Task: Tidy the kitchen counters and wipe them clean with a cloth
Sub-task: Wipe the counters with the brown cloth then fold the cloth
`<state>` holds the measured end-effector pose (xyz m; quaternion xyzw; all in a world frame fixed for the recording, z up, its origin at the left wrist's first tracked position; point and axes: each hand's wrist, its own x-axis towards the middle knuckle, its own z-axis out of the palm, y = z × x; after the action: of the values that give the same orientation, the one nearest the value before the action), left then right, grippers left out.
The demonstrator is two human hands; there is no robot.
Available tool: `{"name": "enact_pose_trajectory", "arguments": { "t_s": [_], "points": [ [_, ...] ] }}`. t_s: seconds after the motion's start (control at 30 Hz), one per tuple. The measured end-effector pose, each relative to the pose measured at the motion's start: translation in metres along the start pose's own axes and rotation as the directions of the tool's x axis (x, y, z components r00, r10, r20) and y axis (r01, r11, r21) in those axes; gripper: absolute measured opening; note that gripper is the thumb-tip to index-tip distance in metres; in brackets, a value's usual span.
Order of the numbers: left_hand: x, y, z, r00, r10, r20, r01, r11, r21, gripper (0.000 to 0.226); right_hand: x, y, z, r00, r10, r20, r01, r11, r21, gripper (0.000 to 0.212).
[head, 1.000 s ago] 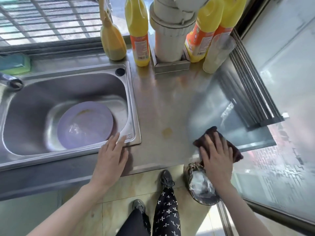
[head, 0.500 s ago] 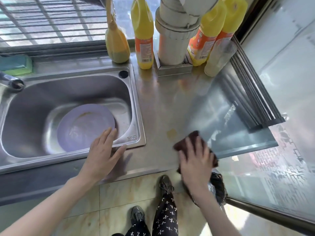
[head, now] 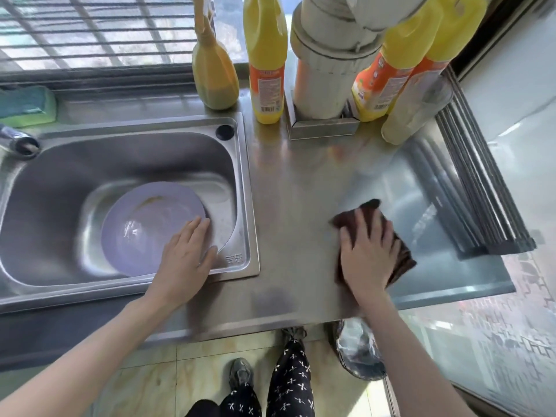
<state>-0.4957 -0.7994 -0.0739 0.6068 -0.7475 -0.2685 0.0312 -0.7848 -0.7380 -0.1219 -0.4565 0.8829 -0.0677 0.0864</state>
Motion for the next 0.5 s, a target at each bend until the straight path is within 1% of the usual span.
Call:
{"name": "enact_pose_trajectory", "arguments": {
  "t_s": [0.03, 0.07, 0.1, 0.13, 0.17, 0.2, 0.23, 0.27, 0.3, 0.33, 0.37, 0.4, 0.43, 0.47, 0.5],
  "points": [
    [0.004, 0.001, -0.001, 1.0, -0.012, -0.003, 0.012, 1.0, -0.015, 0.051, 0.009, -0.01, 0.001, 0.992, 0.127, -0.014, -0.126, 0.99, 0.059, 0.053],
    [0.007, 0.002, -0.001, 1.0, -0.027, -0.005, 0.027, 0.999, -0.029, 0.05, 0.01, -0.025, 0.004, 0.978, 0.209, -0.017, -0.206, 0.973, 0.1, 0.052],
    [0.01, 0.003, 0.0, 0.999, -0.039, -0.006, 0.038, 0.999, -0.038, 0.048, 0.003, -0.043, 0.007, 0.98, 0.199, -0.018, -0.195, 0.974, 0.114, 0.051],
    [0.013, 0.003, 0.001, 0.999, -0.049, -0.004, 0.049, 0.998, -0.042, 0.047, -0.011, -0.06, 0.012, 0.995, 0.094, -0.042, -0.089, 0.99, 0.109, 0.051],
    [0.016, 0.004, 0.003, 0.998, -0.058, 0.001, 0.058, 0.997, -0.045, 0.046, -0.028, -0.072, 0.017, 0.996, -0.073, -0.045, 0.077, 0.994, 0.08, 0.05],
    [0.019, 0.004, 0.006, 0.998, -0.069, 0.012, 0.069, 0.996, -0.048, 0.046, -0.045, -0.076, 0.021, 0.963, -0.269, -0.023, 0.27, 0.962, 0.044, 0.049],
    [0.022, 0.004, 0.009, 0.996, -0.08, 0.025, 0.081, 0.995, -0.054, 0.046, -0.052, -0.071, 0.021, 0.897, -0.441, 0.018, 0.441, 0.897, 0.014, 0.049],
    [0.026, 0.005, 0.011, 0.995, -0.091, 0.034, 0.093, 0.993, -0.067, 0.045, -0.045, -0.062, 0.018, 0.822, -0.566, 0.06, 0.567, 0.824, 0.009, 0.048],
    [0.03, 0.006, 0.012, 0.995, -0.096, 0.031, 0.098, 0.991, -0.086, 0.045, -0.026, -0.051, 0.015, 0.766, -0.637, 0.081, 0.639, 0.769, 0.0, 0.048],
    [0.034, 0.008, 0.012, 0.995, -0.096, 0.021, 0.097, 0.99, -0.107, 0.044, -0.003, -0.04, 0.014, 0.753, -0.654, 0.073, 0.657, 0.752, -0.044, 0.049],
    [0.037, 0.011, 0.012, 0.996, -0.088, 0.008, 0.088, 0.988, -0.128, 0.044, 0.022, -0.033, 0.013, 0.785, -0.618, 0.048, 0.619, 0.78, -0.088, 0.049],
    [0.041, 0.014, 0.012, 0.996, -0.086, -0.005, 0.084, 0.985, -0.153, 0.043, 0.049, -0.032, 0.011, 0.849, -0.529, 0.018, 0.528, 0.844, -0.098, 0.049],
    [0.043, 0.017, 0.012, 0.996, -0.087, -0.011, 0.084, 0.98, -0.181, 0.042, 0.071, -0.036, 0.009, 0.919, -0.394, -0.014, 0.392, 0.918, -0.065, 0.048],
    [0.044, 0.022, 0.011, 0.995, -0.096, -0.009, 0.093, 0.974, -0.206, 0.043, 0.087, -0.046, 0.007, 0.968, -0.246, -0.045, 0.246, 0.969, 0.001, 0.048],
    [0.043, 0.025, 0.013, 0.995, -0.097, 0.006, 0.096, 0.97, -0.225, 0.045, 0.094, -0.061, 0.009, 0.991, -0.121, -0.056, 0.125, 0.99, 0.07, 0.048]
  ]
}}
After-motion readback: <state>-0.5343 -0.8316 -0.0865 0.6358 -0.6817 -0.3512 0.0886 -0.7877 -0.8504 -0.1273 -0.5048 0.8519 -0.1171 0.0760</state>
